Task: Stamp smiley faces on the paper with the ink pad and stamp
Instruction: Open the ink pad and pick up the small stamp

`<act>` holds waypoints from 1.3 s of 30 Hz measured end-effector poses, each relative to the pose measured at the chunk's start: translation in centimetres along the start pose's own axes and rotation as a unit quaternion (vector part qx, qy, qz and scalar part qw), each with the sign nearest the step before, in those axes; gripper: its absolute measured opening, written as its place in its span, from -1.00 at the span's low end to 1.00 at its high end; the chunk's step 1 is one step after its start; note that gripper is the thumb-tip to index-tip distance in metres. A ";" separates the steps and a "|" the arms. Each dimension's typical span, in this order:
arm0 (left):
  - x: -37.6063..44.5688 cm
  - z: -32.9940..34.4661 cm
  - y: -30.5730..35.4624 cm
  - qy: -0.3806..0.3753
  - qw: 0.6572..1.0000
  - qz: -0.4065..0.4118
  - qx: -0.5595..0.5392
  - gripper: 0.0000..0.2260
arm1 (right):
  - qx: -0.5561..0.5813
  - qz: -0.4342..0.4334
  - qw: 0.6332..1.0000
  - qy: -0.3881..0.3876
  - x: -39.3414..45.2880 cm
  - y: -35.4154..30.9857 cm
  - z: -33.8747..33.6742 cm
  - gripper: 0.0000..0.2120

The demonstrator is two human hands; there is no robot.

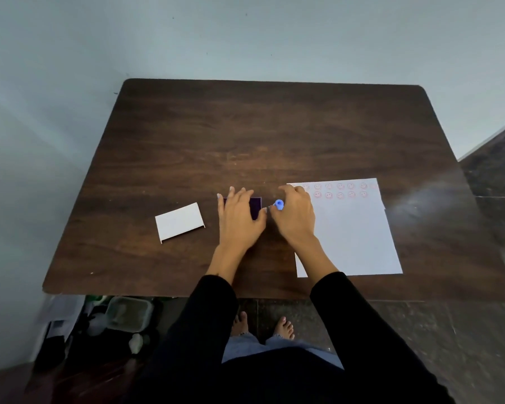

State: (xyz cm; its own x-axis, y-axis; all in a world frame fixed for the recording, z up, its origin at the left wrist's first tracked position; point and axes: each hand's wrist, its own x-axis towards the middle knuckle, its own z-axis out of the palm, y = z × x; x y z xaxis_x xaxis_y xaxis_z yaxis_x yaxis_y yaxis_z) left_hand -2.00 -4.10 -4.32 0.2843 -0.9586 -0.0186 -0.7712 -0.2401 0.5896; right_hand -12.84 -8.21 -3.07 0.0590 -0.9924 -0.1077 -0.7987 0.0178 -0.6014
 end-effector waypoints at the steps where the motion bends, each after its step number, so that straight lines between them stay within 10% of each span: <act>1: 0.1 0.2 0.0 -0.008 1.000 0.005 0.009 -0.52 | 0.001 0.004 1.000 -0.002 0.1 0.1 0.0 -0.63; 39: -0.1 2.2 -0.3 0.062 0.995 0.082 0.015 -0.74 | 0.187 0.019 0.982 0.003 -0.1 1.7 -0.9 -0.82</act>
State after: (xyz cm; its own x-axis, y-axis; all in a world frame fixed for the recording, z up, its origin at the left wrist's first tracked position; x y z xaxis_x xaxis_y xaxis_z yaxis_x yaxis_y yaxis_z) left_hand -3.08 -4.33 -6.29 0.2205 -0.9592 0.1768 -0.8295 -0.0891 0.5513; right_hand -14.77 -8.16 -3.32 0.0280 -0.9909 -0.1320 -0.5245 0.0978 -0.8457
